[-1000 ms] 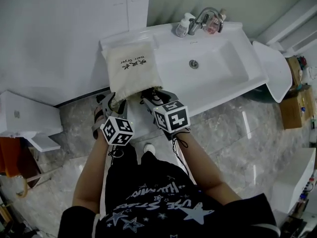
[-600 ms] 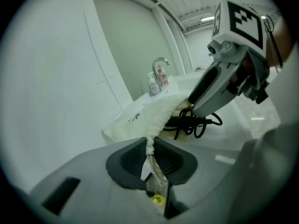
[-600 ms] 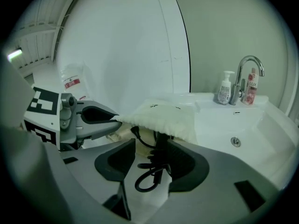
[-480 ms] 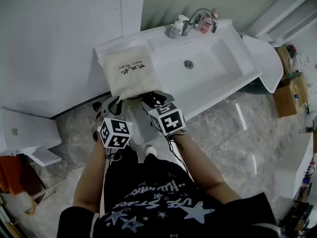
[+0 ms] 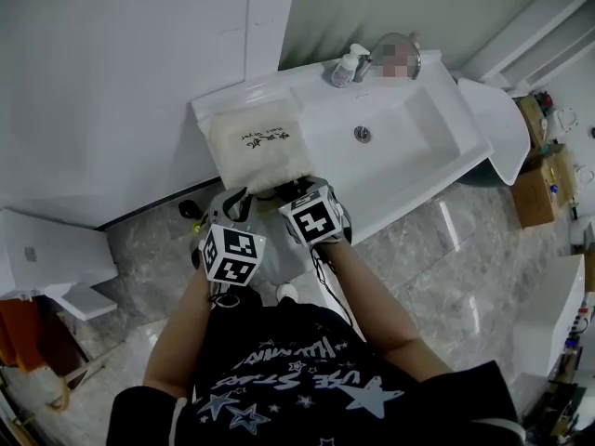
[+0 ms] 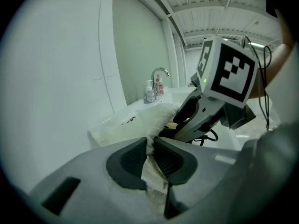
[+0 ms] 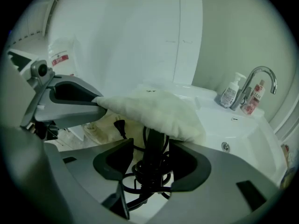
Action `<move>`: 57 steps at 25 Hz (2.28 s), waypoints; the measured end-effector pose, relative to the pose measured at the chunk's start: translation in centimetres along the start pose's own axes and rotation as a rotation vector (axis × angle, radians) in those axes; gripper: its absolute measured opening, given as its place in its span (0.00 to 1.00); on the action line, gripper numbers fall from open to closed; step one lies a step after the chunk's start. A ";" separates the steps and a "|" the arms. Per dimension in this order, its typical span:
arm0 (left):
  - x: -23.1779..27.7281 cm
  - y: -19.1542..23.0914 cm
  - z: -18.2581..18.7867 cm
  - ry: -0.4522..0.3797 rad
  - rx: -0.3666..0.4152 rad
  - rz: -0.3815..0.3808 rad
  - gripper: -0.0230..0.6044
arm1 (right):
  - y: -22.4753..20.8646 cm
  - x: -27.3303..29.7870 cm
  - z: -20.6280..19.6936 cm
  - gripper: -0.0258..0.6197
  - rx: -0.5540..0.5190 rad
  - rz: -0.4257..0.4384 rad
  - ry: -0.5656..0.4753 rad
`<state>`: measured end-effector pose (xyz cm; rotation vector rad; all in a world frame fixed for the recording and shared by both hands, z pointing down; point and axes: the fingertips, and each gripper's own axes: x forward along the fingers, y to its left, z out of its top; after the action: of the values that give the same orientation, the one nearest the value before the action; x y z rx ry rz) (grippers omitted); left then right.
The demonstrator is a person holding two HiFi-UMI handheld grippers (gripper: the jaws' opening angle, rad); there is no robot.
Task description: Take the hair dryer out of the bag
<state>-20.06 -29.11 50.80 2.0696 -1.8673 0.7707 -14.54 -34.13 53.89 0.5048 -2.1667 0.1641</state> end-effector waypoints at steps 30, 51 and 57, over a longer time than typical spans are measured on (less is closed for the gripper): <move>1.7 1.4 -0.8 -0.017 -0.083 -0.068 0.12 | -1.3 4.9 -2.1 0.35 -0.382 -0.039 0.339; 0.4 -1.2 1.0 0.007 -0.064 0.073 0.12 | -0.6 -2.7 -5.1 0.33 -0.415 0.110 0.192; -0.4 -2.6 1.3 0.023 -0.064 0.108 0.12 | -0.7 -5.9 -7.3 0.33 -0.453 0.143 0.165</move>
<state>-17.28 -29.04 49.92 1.9263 -1.9784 0.7462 -5.72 -30.91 53.61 0.0745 -1.9940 -0.1998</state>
